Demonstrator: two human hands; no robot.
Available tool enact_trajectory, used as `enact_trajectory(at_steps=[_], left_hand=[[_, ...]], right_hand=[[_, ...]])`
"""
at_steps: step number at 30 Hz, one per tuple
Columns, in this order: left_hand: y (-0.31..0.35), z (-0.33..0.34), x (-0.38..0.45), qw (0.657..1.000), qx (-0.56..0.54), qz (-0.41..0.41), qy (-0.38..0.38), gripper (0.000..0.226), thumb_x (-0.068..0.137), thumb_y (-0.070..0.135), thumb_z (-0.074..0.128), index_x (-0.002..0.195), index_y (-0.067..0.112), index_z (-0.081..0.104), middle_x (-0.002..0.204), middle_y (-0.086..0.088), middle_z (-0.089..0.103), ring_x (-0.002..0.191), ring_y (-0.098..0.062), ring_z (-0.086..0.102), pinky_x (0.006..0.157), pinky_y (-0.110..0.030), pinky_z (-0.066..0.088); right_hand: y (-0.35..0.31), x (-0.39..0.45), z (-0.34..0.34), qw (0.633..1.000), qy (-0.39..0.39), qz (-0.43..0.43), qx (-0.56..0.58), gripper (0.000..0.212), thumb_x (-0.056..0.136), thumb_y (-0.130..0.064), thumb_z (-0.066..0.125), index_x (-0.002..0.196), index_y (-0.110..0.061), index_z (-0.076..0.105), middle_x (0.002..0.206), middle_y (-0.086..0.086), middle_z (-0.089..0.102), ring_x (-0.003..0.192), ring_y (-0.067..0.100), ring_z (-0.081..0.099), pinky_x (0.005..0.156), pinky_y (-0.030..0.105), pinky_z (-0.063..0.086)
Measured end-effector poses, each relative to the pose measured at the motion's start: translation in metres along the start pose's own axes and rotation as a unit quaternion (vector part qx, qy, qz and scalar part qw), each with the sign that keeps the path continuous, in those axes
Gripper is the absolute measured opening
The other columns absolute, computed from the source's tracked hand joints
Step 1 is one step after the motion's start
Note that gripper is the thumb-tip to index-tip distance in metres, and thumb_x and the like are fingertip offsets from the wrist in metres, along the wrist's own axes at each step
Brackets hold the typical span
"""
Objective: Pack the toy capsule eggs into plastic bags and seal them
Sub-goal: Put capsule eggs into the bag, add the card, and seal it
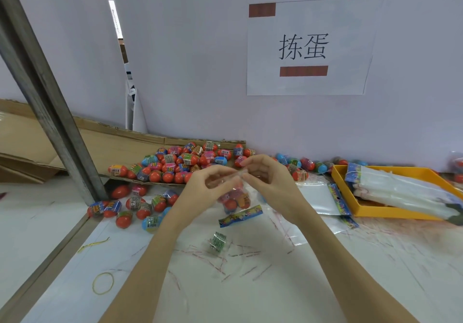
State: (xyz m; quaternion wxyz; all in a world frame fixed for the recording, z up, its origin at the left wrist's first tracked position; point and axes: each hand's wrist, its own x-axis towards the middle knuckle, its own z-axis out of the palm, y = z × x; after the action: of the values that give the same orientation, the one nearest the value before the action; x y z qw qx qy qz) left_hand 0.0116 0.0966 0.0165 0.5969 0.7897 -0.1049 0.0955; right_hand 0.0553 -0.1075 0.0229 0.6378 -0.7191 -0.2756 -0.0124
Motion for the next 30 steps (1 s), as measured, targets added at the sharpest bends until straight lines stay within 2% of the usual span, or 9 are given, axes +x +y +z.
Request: enact_trajectory(at_steps=[6, 9, 11, 13, 15, 21, 24, 27, 30], left_hand=[[-0.006, 0.009, 0.005, 0.987, -0.092, -0.051, 0.123, 0.006, 0.095, 0.024, 0.077, 0.097, 0.026, 0.082, 0.098, 0.0, 0.08, 0.098, -0.019, 0.075, 0.084, -0.038, 0.061], [-0.007, 0.01, 0.008, 0.959, -0.185, -0.124, 0.174, 0.01, 0.094, 0.023, 0.078, 0.102, 0.019, 0.08, 0.103, -0.005, 0.079, 0.098, -0.027, 0.074, 0.069, -0.033, 0.056], [-0.006, 0.01, 0.009, 0.957, -0.191, -0.14, 0.17, 0.013, 0.094, 0.022, 0.078, 0.105, 0.016, 0.078, 0.101, -0.004, 0.079, 0.092, -0.023, 0.074, 0.064, -0.03, 0.057], [-0.006, 0.01, 0.008, 0.959, -0.19, -0.146, 0.154, 0.015, 0.095, 0.023, 0.077, 0.108, 0.015, 0.078, 0.104, -0.009, 0.079, 0.094, -0.026, 0.073, 0.078, -0.04, 0.061], [-0.005, 0.011, 0.007, 0.958, -0.195, -0.147, 0.152, 0.019, 0.095, 0.025, 0.077, 0.109, 0.012, 0.078, 0.109, -0.018, 0.076, 0.096, -0.03, 0.07, 0.088, -0.047, 0.056], [-0.004, 0.011, 0.007, 0.944, -0.258, -0.13, 0.157, 0.017, 0.096, 0.012, 0.073, 0.103, -0.003, 0.071, 0.108, -0.016, 0.077, 0.09, -0.02, 0.075, 0.091, -0.039, 0.063], [-0.004, 0.012, 0.009, 0.942, -0.272, -0.133, 0.142, 0.009, 0.097, 0.011, 0.071, 0.101, 0.003, 0.074, 0.102, -0.013, 0.078, 0.088, -0.019, 0.075, 0.089, -0.037, 0.063], [-0.001, 0.011, 0.007, 0.948, -0.272, -0.131, 0.098, 0.02, 0.093, 0.021, 0.075, 0.104, 0.003, 0.077, 0.096, -0.007, 0.078, 0.085, -0.017, 0.075, 0.082, -0.03, 0.063], [-0.001, 0.016, 0.005, 0.963, -0.22, -0.123, 0.092, 0.022, 0.087, 0.032, 0.079, 0.088, 0.01, 0.076, 0.085, -0.005, 0.076, 0.077, -0.014, 0.072, 0.076, -0.029, 0.062]], right_hand=[[0.003, 0.003, -0.001, 0.996, 0.079, 0.041, 0.009, 0.024, 0.097, -0.028, 0.073, 0.12, -0.024, 0.071, 0.106, -0.005, 0.077, 0.102, 0.011, 0.073, 0.093, 0.031, 0.059], [0.008, 0.002, -0.01, 0.994, 0.051, 0.095, 0.018, 0.016, 0.097, -0.036, 0.071, 0.103, -0.023, 0.078, 0.095, -0.004, 0.079, 0.092, 0.009, 0.074, 0.082, 0.023, 0.058], [0.011, 0.001, -0.01, 0.993, 0.057, 0.103, 0.029, 0.016, 0.095, -0.033, 0.074, 0.094, -0.019, 0.08, 0.09, -0.002, 0.079, 0.085, 0.011, 0.074, 0.075, 0.019, 0.057], [0.013, 0.001, -0.009, 0.992, 0.069, 0.099, 0.024, 0.012, 0.094, -0.03, 0.075, 0.093, -0.019, 0.08, 0.087, -0.002, 0.079, 0.082, 0.01, 0.074, 0.073, 0.018, 0.057], [0.015, 0.002, -0.008, 0.99, 0.077, 0.113, 0.03, 0.012, 0.093, -0.031, 0.075, 0.093, -0.02, 0.081, 0.089, 0.0, 0.08, 0.086, 0.015, 0.075, 0.08, 0.026, 0.06], [0.014, 0.004, -0.002, 0.967, 0.151, 0.158, 0.131, 0.021, 0.095, -0.028, 0.072, 0.092, -0.01, 0.08, 0.095, 0.011, 0.079, 0.097, 0.03, 0.075, 0.096, 0.047, 0.06], [0.014, 0.005, 0.001, 0.956, 0.162, 0.172, 0.176, 0.026, 0.096, -0.026, 0.072, 0.092, -0.001, 0.076, 0.105, 0.026, 0.074, 0.109, 0.047, 0.067, 0.101, 0.058, 0.055], [0.013, 0.005, 0.0, 0.96, 0.15, 0.167, 0.169, 0.026, 0.097, -0.026, 0.071, 0.094, -0.002, 0.076, 0.1, 0.019, 0.077, 0.098, 0.037, 0.074, 0.099, 0.055, 0.057], [0.014, 0.005, 0.0, 0.966, 0.139, 0.154, 0.155, 0.027, 0.096, -0.029, 0.072, 0.089, -0.004, 0.076, 0.097, 0.019, 0.077, 0.095, 0.035, 0.074, 0.097, 0.056, 0.058]])
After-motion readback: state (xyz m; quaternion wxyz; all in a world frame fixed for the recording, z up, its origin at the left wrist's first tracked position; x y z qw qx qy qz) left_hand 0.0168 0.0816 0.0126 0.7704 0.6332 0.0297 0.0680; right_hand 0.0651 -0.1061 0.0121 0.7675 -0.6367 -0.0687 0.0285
